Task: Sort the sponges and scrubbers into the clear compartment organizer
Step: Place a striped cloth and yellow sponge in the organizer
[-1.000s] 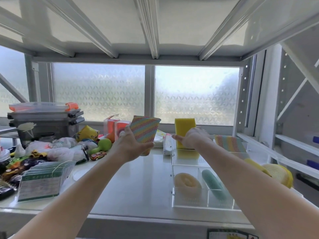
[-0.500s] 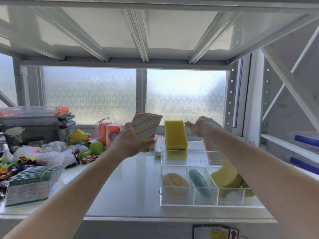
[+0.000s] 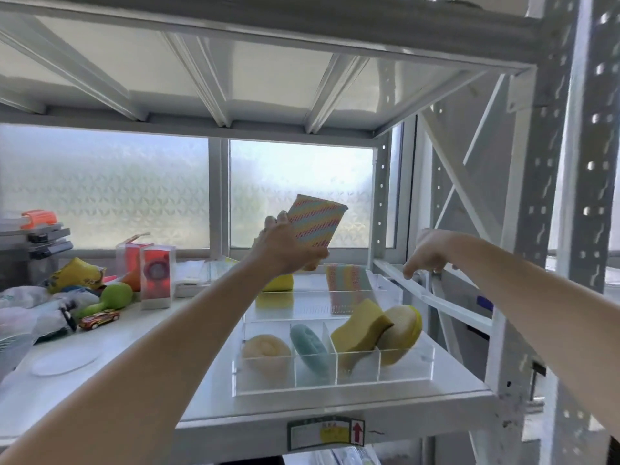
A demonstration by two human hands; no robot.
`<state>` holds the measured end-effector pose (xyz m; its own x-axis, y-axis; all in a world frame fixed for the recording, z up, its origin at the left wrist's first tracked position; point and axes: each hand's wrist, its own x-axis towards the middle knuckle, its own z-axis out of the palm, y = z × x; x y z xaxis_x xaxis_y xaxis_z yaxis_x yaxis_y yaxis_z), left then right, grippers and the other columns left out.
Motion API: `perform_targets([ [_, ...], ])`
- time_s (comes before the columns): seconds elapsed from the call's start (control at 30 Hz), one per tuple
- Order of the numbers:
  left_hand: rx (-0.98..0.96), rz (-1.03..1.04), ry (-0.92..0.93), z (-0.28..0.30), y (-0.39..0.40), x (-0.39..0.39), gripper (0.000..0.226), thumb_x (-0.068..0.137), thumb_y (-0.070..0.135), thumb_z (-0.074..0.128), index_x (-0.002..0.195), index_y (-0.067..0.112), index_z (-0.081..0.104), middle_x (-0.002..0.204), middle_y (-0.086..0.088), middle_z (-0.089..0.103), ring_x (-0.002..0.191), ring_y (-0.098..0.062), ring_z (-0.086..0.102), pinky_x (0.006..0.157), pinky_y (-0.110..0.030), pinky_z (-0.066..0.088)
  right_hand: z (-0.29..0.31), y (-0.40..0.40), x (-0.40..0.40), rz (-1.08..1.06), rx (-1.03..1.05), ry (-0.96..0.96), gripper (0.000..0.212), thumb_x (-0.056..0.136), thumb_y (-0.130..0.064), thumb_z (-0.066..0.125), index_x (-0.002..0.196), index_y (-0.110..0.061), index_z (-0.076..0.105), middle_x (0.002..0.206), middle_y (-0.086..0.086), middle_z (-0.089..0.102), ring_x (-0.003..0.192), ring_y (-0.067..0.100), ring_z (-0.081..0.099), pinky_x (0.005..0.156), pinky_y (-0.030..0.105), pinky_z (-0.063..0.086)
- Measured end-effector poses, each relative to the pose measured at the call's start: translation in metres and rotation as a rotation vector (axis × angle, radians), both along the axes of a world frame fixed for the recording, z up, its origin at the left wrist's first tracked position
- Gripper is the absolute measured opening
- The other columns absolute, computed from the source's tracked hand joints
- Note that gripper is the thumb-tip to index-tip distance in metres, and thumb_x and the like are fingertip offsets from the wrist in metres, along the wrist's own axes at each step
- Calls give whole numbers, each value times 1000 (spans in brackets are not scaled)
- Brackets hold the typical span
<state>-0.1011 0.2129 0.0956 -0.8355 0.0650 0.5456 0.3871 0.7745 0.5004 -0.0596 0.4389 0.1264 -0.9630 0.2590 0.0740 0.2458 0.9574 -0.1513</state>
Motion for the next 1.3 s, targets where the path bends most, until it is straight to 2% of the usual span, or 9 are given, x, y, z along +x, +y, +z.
perform_targets([
  [0.13,92,-69,-111,-2,52,-14,109,67,51,75,145,5,14,132,-16,44,117,-29,51,96,-40,48,-1,24,3,-32,-21,23,33,81,-30,72,76,-10,46,73,5,50,59,14,47,46,23,36],
  [0.33,15,42,-278,-28,112,-40,120,76,62,57,146,0,-19,146,-20,36,130,-33,41,104,-39,43,-18,41,-1,-12,-37,9,42,76,-33,76,102,-5,58,85,5,57,77,19,55,51,22,39],
  [0.53,-15,180,-310,-39,130,-52,121,77,58,62,147,2,-20,144,-20,29,129,-32,42,97,-38,44,-37,51,-21,10,-63,-7,50,74,-36,77,108,-2,63,98,7,61,83,21,58,67,26,46],
  [0.7,-87,256,-372,-48,130,-55,131,69,60,69,147,3,-21,143,-21,29,129,-34,42,97,-42,45,-47,50,-26,22,-76,-21,46,75,-35,77,105,-5,61,75,1,51,74,18,55,49,21,37],
  [0.77,-159,266,-399,-51,130,-54,135,66,68,65,146,2,-21,145,-23,29,132,-35,39,98,-42,45,-51,49,-28,35,-65,-31,51,76,-37,76,110,-3,61,75,1,53,77,18,57,51,20,39],
  [0.9,-263,281,-399,-54,127,-51,134,66,79,53,146,-2,-18,146,-24,34,133,-32,39,96,-38,45,-53,48,-29,64,-83,-40,47,77,-32,76,110,-5,55,96,8,58,86,21,59,64,24,46],
  [1.0,-300,258,-393,-51,122,-48,130,69,80,47,147,-4,-14,149,-23,33,137,-33,35,97,-39,44,-50,45,-30,71,-66,-32,37,76,-32,76,92,-8,53,83,5,56,79,20,58,56,22,42],
  [1.2,-159,131,-295,-25,95,-46,108,82,70,43,148,-2,-2,152,-22,30,139,-34,32,105,-41,38,-33,32,-40,108,-170,116,37,78,-29,72,63,-14,42,66,1,43,58,14,42,54,24,37],
  [1.3,-24,65,-340,-14,83,-46,88,91,50,45,148,-3,6,149,-21,36,135,-33,38,104,-38,38,-29,19,-50,166,-230,182,26,79,-30,72,87,-9,59,87,7,57,77,19,54,70,29,47],
])
